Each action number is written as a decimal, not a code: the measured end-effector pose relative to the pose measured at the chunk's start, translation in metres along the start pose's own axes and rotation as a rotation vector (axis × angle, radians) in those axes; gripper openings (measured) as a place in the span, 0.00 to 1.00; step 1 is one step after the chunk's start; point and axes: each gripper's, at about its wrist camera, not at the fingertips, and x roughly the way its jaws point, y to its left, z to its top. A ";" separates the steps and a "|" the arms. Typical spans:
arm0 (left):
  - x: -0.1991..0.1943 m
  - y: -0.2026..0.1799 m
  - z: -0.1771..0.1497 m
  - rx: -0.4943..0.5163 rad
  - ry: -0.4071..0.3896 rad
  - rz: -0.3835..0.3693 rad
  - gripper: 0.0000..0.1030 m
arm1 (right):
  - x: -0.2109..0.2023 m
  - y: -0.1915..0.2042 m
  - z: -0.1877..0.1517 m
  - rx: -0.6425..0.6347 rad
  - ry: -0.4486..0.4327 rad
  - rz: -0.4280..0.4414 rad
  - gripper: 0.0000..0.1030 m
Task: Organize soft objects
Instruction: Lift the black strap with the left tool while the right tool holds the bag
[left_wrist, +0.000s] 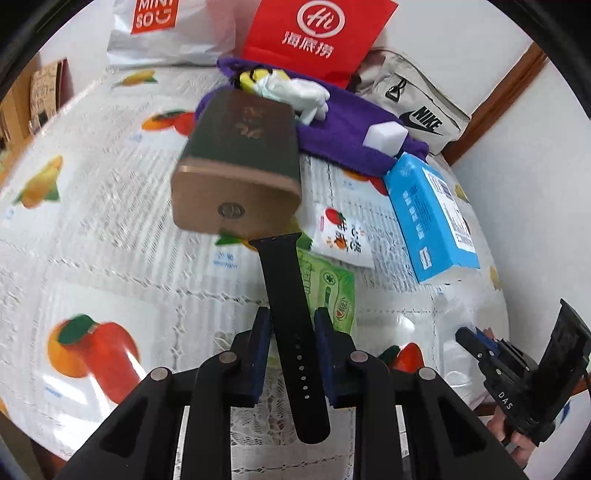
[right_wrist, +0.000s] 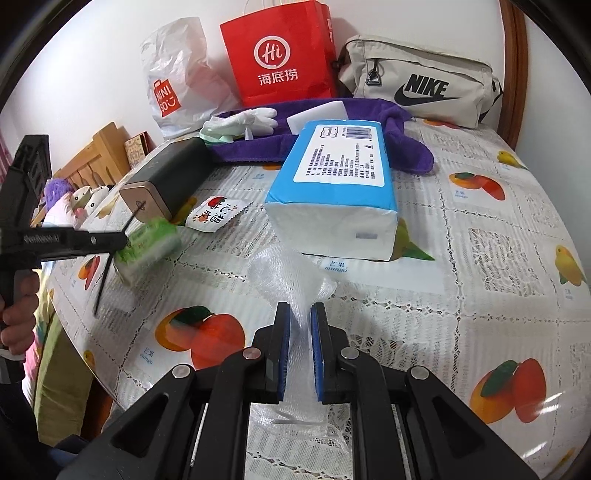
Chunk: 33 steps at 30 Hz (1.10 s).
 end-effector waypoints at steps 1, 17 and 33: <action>0.003 0.001 0.000 -0.008 0.008 -0.006 0.23 | 0.001 0.001 -0.001 -0.003 0.005 -0.001 0.11; 0.002 -0.007 0.011 0.017 -0.009 -0.040 0.23 | 0.003 -0.001 0.003 -0.008 0.024 -0.010 0.11; 0.015 -0.001 0.006 -0.009 0.045 0.012 0.43 | 0.003 0.008 0.003 -0.032 0.024 0.002 0.11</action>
